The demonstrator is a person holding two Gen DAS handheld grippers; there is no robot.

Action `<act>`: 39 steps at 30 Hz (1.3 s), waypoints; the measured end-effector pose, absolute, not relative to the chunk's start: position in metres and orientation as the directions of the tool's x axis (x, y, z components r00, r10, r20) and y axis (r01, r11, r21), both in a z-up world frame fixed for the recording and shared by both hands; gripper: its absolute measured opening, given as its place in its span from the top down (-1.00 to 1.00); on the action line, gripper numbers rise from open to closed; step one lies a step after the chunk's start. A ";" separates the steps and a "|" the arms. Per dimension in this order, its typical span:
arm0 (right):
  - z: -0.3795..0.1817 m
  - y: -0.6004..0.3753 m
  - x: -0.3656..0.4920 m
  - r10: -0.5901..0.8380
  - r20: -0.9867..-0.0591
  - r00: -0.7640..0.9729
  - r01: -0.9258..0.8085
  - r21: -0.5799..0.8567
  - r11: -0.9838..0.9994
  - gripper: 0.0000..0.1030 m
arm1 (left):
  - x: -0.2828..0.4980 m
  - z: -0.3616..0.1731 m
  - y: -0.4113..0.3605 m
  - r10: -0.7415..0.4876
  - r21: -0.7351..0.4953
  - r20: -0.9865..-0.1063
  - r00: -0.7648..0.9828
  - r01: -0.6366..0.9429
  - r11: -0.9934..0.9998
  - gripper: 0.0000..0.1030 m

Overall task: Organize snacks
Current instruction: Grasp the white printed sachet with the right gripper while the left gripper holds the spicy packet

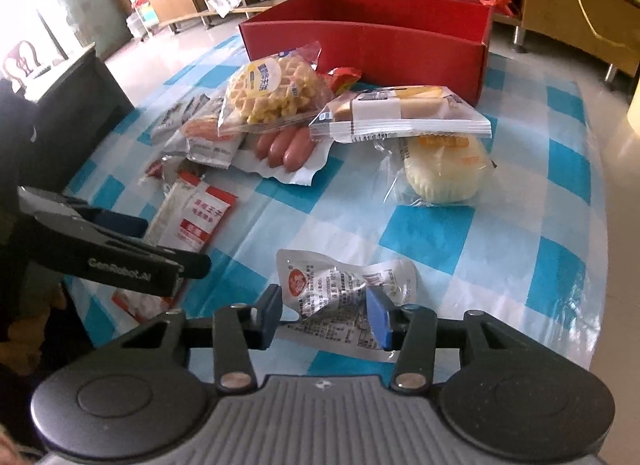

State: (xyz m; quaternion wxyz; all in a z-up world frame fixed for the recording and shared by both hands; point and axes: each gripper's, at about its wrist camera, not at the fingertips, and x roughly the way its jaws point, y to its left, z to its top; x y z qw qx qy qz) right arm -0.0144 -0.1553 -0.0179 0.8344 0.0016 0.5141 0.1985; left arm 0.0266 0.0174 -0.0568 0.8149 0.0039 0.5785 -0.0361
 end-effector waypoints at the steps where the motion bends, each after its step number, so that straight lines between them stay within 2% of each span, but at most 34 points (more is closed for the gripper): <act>1: -0.019 -0.154 -0.015 0.310 -0.859 0.408 -0.334 0.176 0.926 -0.02 | 0.027 -0.057 0.018 -0.055 -0.036 -0.943 0.328 0.063 0.997 -0.78; 2: -0.020 -0.153 -0.016 0.283 -0.864 0.415 -0.342 0.140 0.929 -0.16 | 0.027 -0.057 0.018 -0.056 -0.037 -0.943 0.328 0.063 0.997 -0.78; 3: -0.023 -0.152 -0.015 0.263 -0.871 0.415 -0.344 0.117 0.932 -0.47 | 0.026 -0.057 0.017 -0.055 -0.036 -0.943 0.328 0.065 0.997 -0.79; 4: -0.025 -0.153 -0.015 0.249 -0.876 0.414 -0.341 0.104 0.934 -0.59 | 0.026 -0.057 0.017 -0.055 -0.036 -0.943 0.328 0.066 0.997 -0.79; 6: -0.030 -0.155 -0.013 0.238 -0.880 0.410 -0.341 0.094 0.935 -0.61 | 0.026 -0.057 0.017 -0.056 -0.036 -0.943 0.328 0.069 0.997 -0.80; 10: -0.048 -0.161 -0.003 0.252 -0.900 0.356 -0.339 0.127 0.932 -1.00 | 0.026 -0.058 0.015 -0.056 -0.032 -0.944 0.326 0.076 0.997 -0.84; 15: -0.046 -0.162 0.004 0.261 -0.902 0.344 -0.326 0.147 0.934 -1.00 | 0.027 -0.059 0.015 -0.056 -0.032 -0.944 0.325 0.081 0.996 -0.87; 17: -0.044 -0.159 0.004 0.233 -0.908 0.347 -0.330 0.114 0.937 -0.82 | 0.027 -0.059 0.014 -0.053 -0.028 -0.945 0.324 0.082 0.996 -0.88; 18: -0.042 -0.157 0.002 0.201 -0.911 0.359 -0.345 0.071 0.936 -0.64 | 0.027 -0.060 0.014 -0.053 -0.028 -0.945 0.323 0.083 0.996 -0.88; 21: -0.040 -0.159 -0.002 0.219 -0.907 0.359 -0.356 0.083 0.931 -0.59 | 0.027 -0.060 0.013 -0.052 -0.025 -0.946 0.321 0.087 0.996 -0.90; 31: -0.019 -0.182 -0.001 0.299 -0.849 0.435 -0.248 0.206 0.947 -0.56 | 0.031 -0.058 0.029 -0.079 -0.073 -0.941 0.328 0.029 0.997 -0.90; 34: -0.023 -0.182 0.002 0.312 -0.845 0.434 -0.247 0.221 0.943 -0.57 | 0.032 -0.062 0.030 -0.059 -0.054 -0.940 0.335 0.025 0.998 -0.97; 37: -0.018 -0.180 0.001 0.335 -0.831 0.444 -0.259 0.238 0.936 -0.57 | 0.033 -0.066 0.018 0.009 0.030 -0.933 0.360 0.053 0.998 -1.00; 39: -0.014 -0.179 0.002 0.344 -0.821 0.455 -0.262 0.246 0.933 -0.57 | 0.030 -0.065 0.014 0.007 0.035 -0.927 0.375 0.066 0.997 -0.87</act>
